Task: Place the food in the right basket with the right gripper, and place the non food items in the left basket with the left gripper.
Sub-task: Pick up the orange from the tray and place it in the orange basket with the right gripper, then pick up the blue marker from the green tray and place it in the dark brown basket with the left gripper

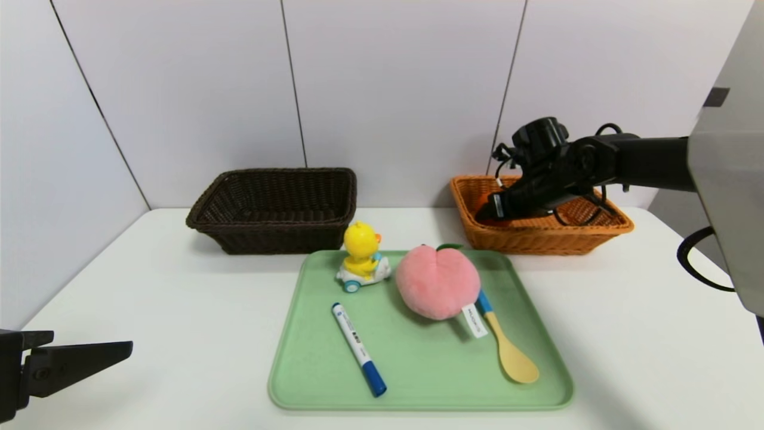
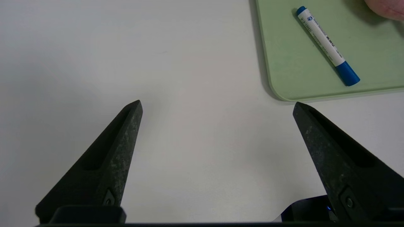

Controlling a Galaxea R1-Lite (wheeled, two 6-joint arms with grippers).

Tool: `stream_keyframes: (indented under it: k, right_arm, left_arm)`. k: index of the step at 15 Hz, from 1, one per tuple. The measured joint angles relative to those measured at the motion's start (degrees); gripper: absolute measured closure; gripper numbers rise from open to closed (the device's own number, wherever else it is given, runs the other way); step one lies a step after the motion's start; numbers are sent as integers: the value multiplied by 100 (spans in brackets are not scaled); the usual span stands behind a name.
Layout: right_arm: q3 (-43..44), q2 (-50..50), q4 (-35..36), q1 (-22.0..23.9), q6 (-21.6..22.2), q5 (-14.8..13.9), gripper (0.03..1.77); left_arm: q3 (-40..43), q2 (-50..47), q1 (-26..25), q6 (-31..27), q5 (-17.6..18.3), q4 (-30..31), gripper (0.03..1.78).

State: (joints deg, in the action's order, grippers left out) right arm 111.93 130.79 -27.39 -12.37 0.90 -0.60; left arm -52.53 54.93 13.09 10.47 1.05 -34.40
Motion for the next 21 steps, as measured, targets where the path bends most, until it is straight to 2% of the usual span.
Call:
stream_keyframes:
  k: [4,9,13,16,18,21]
  right_arm:
    - [6,-268,-69,2,-80,13,26]
    - [11,-1092,-428,9,-80,78,18]
    - [2,-2054,-1091,4,11,82,14]
    - [-74,-2810,-1852,-16,325,84,13]
    - [-389,-3291,-2078,-77,568,82,12]
    - [-1221,-4003,-2114,-304,689,65,11]
  left_arm:
    - [-2,-24,0,0,-1,1,12]
    - [-9,-74,0,0,2,32,12]
    - [-2,-99,5,-2,33,65,12]
    - [-4,-6,11,-4,52,72,12]
    - [-35,154,24,16,52,127,12]
    - [-67,516,154,127,52,443,12]
